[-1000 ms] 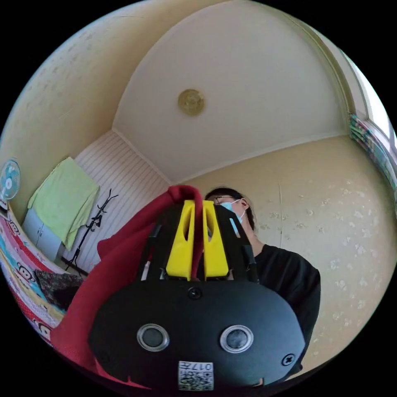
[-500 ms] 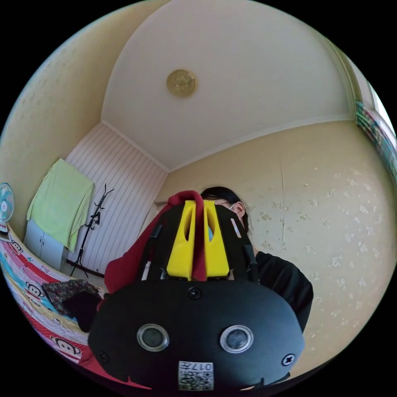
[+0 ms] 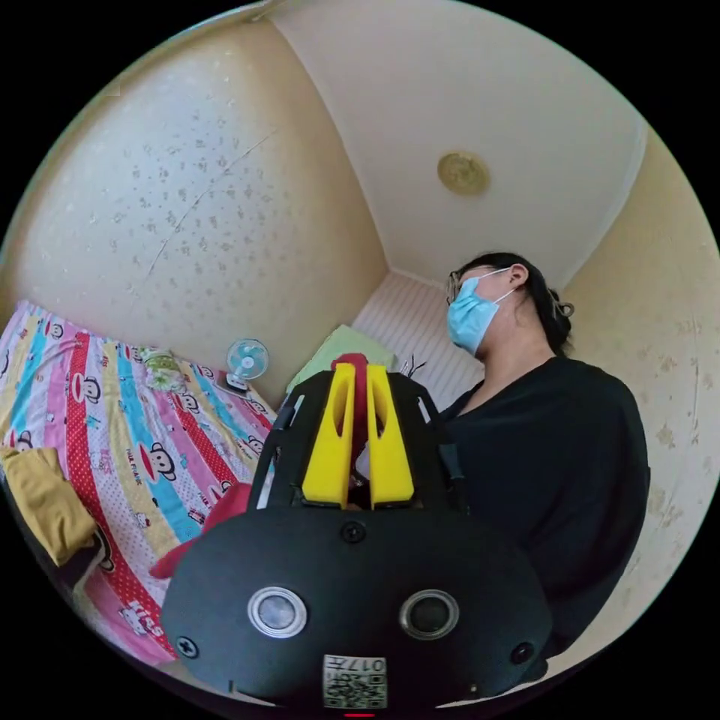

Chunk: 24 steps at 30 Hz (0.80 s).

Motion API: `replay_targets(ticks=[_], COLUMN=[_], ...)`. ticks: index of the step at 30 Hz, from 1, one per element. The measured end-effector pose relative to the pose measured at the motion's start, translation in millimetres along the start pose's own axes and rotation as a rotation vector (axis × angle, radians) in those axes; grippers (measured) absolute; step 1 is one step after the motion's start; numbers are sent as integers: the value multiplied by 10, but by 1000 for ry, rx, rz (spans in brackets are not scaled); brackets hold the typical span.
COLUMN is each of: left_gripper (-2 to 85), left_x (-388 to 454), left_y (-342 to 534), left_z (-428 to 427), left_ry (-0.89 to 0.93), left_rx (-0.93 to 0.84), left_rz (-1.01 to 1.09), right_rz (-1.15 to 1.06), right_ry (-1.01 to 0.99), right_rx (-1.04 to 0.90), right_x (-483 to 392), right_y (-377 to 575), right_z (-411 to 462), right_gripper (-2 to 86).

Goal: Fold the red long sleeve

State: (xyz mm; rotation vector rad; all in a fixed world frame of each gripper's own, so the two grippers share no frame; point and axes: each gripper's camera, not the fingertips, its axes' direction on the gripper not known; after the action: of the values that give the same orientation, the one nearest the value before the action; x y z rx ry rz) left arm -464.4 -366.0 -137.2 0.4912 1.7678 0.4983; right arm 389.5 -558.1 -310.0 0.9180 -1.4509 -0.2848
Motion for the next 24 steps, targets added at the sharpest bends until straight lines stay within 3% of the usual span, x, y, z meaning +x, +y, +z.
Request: replay_targets(ticks=[3,7,11,13,15,16,20,22,24], left_gripper=[6,8,18,24,33,35,85,109,130], left_x=[-40,-748,-2668,-3456,-3830,-3825,-3304,-2947,-2506], left_y=[-405,-934,-1074,-761,-111,74,1466,1928,2255], left_z=[119,725,1623,1885,2223,2314,2897,3058,3170], left_ry=[-11,-103,-428,-573,-821,-843,-867,-962,-1175], left_rx=[57,-48,-199,-254,-393,-419,-588,-667,-732], left_rz=[8,-52,-458,-685,-848,-870,-959,-983,-998], right_rz=[-23,41,407,673,835,907,1017,1118,1118], right_ry=[20,33,87,228,220,170,-26,-40,33], right_rx=[-29,-344,-650,-975,-1157,-1225,-1199,-1305,-1361], right_x=[460,1856,3531,4276,4386,4287,3521,2937,2552], right_y=[-258,25,1043,2215,3124,3611,4567,5064,5203], right_z=[21,794,1886,2392,2462,2425,2021,1611,1249], right_gripper=[27,31,40,48,58,68,92,121,131])
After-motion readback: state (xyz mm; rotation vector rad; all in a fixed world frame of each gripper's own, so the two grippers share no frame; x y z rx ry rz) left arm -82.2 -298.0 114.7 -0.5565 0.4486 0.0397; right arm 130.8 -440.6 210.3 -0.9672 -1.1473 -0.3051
